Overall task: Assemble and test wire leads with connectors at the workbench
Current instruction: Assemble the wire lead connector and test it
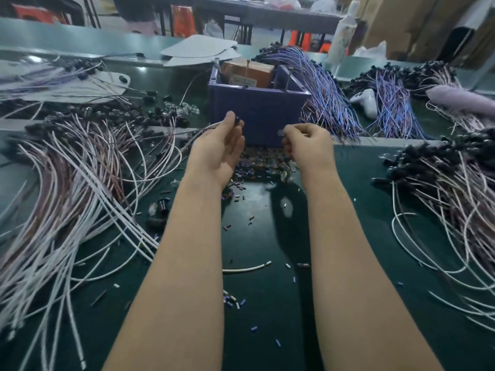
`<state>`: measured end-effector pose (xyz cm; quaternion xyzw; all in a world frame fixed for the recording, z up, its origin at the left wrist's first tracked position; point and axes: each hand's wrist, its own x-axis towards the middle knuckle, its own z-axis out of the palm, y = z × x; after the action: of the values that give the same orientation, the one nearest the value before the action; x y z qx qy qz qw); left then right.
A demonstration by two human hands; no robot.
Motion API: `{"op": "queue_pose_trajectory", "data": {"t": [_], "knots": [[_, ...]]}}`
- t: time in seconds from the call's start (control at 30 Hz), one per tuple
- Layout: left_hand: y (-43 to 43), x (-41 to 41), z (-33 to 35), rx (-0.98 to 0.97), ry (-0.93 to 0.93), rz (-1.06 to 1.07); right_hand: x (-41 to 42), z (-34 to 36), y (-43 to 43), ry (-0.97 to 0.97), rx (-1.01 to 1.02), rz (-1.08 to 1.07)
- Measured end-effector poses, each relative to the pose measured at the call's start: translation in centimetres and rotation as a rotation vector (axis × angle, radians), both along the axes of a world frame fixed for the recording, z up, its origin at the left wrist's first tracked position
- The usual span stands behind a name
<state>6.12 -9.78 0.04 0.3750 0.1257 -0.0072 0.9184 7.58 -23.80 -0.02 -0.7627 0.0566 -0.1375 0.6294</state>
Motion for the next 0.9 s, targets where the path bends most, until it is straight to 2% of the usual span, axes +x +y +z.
{"op": "queue_pose_trajectory", "data": {"t": [0.1, 0.23, 0.33, 0.43, 0.53, 0.6, 0.67, 0.7, 0.77, 0.8, 0.83, 0.9], "knots": [[-0.3, -0.4, 0.4, -0.185, -0.014, -0.132, 0.1, -0.5, 1.2, 0.053, -0.207, 0.074], [0.0, -0.6, 0.0, -0.308, -0.02, -0.137, 0.1, -0.6, 1.4, 0.054, -0.376, 0.069], [0.1, -0.6, -0.1, -0.316, -0.019, -0.164, 0.0, -0.1, 1.8, -0.016, -0.356, 0.071], [0.0, -0.6, 0.0, -0.316, -0.001, -0.169, -0.4, 0.7, 2.5, -0.176, -0.238, 0.135], [-0.1, -0.6, 0.3, -0.341, -0.009, -0.178, -0.7, 1.0, 3.5, -0.209, -0.213, 0.254], [-0.2, -0.7, 0.6, -0.285, -0.022, -0.174, -0.9, 0.9, 3.9, -0.248, -0.214, 0.229], [-0.4, -1.0, 1.2, -0.089, -0.006, -0.162, -0.9, 0.9, 3.9, -0.289, -0.175, 0.154], [-0.4, -1.0, 1.5, 0.129, 0.007, -0.128, -0.9, 1.0, 3.8, -0.291, -0.139, 0.122], [-0.3, -1.1, 1.8, 0.73, -0.016, 0.022, -0.9, 1.1, 3.5, -0.268, -0.047, 0.07], [-0.2, -0.9, 1.9, 1.005, -0.065, 0.165, -0.8, 1.1, 3.3, -0.253, -0.006, 0.055], [-0.1, -0.7, 2.2, 1.187, -0.142, 0.31, -0.8, 1.2, 3.3, -0.244, 0.02, 0.056], [0.0, -0.7, 2.8, 1.306, -0.3, 0.399, -0.9, 1.3, 3.3, -0.25, 0.031, 0.085]]}}
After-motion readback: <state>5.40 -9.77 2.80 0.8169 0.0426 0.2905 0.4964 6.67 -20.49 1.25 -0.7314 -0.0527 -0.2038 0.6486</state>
